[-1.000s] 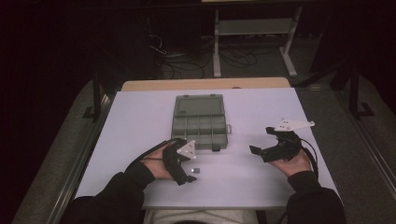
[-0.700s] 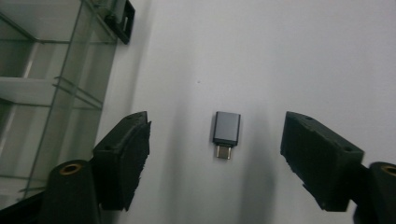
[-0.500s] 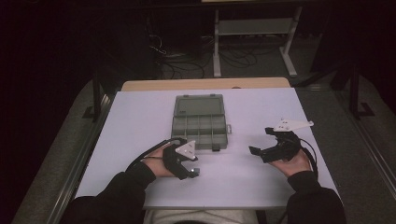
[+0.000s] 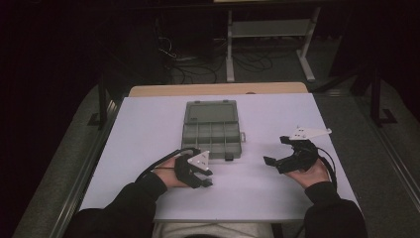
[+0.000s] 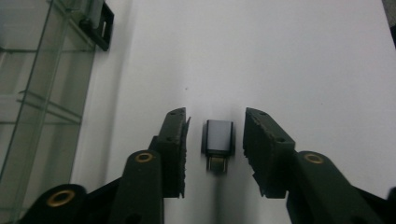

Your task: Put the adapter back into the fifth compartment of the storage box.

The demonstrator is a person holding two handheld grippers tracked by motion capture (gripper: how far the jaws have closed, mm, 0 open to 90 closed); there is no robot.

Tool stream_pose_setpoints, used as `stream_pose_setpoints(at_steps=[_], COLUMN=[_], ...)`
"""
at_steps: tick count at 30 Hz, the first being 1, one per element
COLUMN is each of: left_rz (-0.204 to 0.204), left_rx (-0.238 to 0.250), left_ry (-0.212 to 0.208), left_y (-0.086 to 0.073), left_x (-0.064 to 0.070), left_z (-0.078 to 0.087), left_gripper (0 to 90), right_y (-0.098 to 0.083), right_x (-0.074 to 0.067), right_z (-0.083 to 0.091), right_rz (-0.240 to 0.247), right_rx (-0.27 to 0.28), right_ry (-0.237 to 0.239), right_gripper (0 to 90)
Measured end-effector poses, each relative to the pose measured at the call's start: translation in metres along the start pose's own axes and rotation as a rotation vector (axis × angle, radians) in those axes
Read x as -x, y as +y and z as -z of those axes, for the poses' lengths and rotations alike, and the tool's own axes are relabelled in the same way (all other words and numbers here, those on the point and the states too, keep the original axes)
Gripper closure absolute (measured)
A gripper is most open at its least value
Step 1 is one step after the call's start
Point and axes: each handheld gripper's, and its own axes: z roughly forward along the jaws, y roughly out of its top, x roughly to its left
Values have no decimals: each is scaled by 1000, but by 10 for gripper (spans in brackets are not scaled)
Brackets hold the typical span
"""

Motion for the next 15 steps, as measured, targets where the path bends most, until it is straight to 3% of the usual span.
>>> stream_pose_setpoints(at_steps=[14,15], left_rz=[15,19], left_rx=[-6,-5], left_ry=[-21,-36], left_y=[-1,-1], left_x=[-3,-3], left_z=[0,0], left_gripper=[759,759], right_y=[0,0], right_x=[0,0], right_z=[0,0], right_rz=[-2,-1], right_rx=[-8,-8], right_ry=[2,1], right_gripper=[0,0])
